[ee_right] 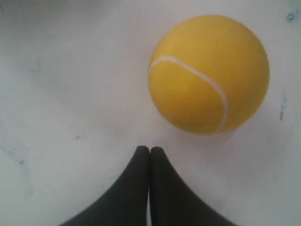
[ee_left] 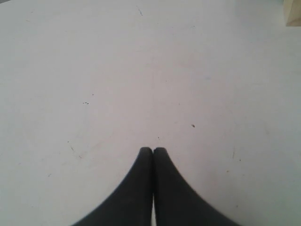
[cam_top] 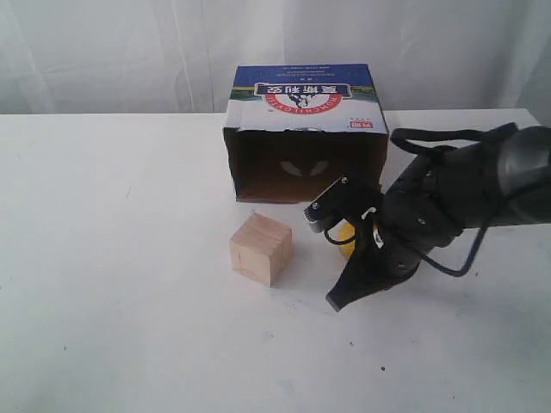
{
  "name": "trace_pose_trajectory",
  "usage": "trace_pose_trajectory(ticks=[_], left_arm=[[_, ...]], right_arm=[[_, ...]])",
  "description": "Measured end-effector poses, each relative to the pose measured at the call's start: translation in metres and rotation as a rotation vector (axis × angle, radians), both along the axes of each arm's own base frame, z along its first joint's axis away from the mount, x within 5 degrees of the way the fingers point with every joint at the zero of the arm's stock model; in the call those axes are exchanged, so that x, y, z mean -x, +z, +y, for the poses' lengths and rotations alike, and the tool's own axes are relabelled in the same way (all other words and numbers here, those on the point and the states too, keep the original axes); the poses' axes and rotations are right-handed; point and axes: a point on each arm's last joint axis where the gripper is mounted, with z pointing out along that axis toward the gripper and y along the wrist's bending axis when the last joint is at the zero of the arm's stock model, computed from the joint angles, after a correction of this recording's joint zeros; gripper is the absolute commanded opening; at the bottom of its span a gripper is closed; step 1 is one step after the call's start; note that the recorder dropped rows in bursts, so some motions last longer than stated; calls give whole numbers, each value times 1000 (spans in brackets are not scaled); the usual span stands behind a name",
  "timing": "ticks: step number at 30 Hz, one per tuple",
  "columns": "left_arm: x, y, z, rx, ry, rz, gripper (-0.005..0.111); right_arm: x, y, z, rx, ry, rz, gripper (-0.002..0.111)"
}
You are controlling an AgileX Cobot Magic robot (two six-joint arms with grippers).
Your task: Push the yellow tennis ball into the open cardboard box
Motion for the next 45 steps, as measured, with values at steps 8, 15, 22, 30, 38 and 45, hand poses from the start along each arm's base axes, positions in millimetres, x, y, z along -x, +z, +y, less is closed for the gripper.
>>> trace_pose_trajectory(ticks=[8,15,22,30,38,45], left_arm=[[0,0,0,0,0,0,0],[0,0,0,0,0,0,0],[0,0,0,0,0,0,0],[0,0,0,0,0,0,0],[0,0,0,0,0,0,0],[0,0,0,0,0,0,0]], right_arm=[[-75,43,2,-23,-63,-171,0],[-62,131,13,-54,-35,-342,0],[-29,103,1,-37,-64,-218,0],[33,105,-26,-204,-120,-252,0],[95,93,-49,-426,-128,-318,0],[132,83,-64,-598,-122,-419,0]])
